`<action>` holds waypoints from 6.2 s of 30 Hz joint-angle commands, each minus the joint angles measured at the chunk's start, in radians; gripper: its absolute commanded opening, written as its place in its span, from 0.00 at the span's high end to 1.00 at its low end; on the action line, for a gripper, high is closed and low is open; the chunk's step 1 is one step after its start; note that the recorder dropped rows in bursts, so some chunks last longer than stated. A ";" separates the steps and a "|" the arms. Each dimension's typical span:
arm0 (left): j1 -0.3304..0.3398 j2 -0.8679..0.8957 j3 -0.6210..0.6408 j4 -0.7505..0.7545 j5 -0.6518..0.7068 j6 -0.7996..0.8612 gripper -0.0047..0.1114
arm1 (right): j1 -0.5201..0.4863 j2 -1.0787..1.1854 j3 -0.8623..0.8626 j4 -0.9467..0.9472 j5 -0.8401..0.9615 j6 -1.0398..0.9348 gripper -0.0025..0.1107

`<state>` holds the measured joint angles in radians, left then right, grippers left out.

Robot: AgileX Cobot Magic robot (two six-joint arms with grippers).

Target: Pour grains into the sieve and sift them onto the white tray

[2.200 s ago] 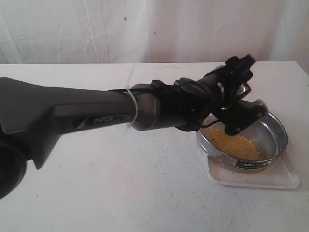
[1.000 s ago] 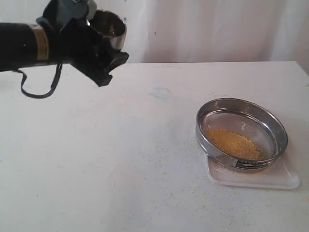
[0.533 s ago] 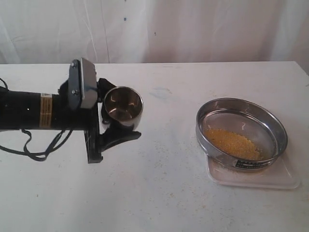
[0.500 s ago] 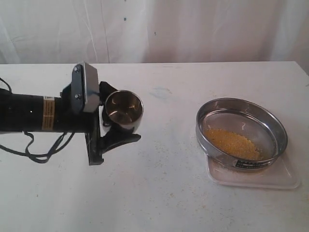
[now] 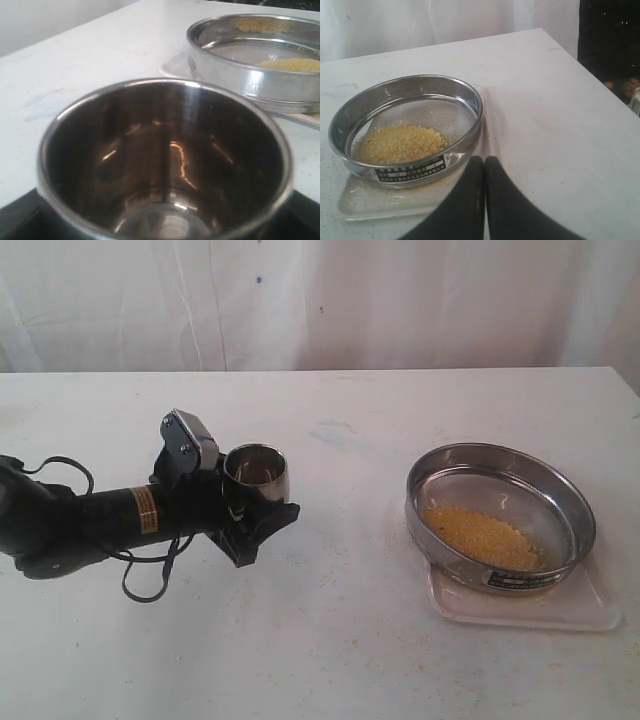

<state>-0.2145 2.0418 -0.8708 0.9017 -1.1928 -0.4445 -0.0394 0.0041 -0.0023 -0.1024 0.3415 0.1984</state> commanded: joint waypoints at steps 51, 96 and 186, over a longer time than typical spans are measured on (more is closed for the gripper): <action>0.031 -0.869 -0.112 0.730 1.221 -1.196 0.96 | 0.001 -0.004 0.002 -0.003 -0.005 0.000 0.98; 0.500 -2.019 0.603 -0.833 1.398 0.169 0.96 | 0.001 -0.004 0.002 -0.003 -0.005 0.000 0.98; 0.264 -2.019 0.871 -0.639 1.402 0.131 0.96 | -0.001 0.498 -0.448 0.263 -0.245 -0.882 0.98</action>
<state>0.0551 0.0281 -0.0038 0.2580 0.2066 -0.3091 -0.0394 0.4441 -0.4545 0.1549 0.1106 -0.7792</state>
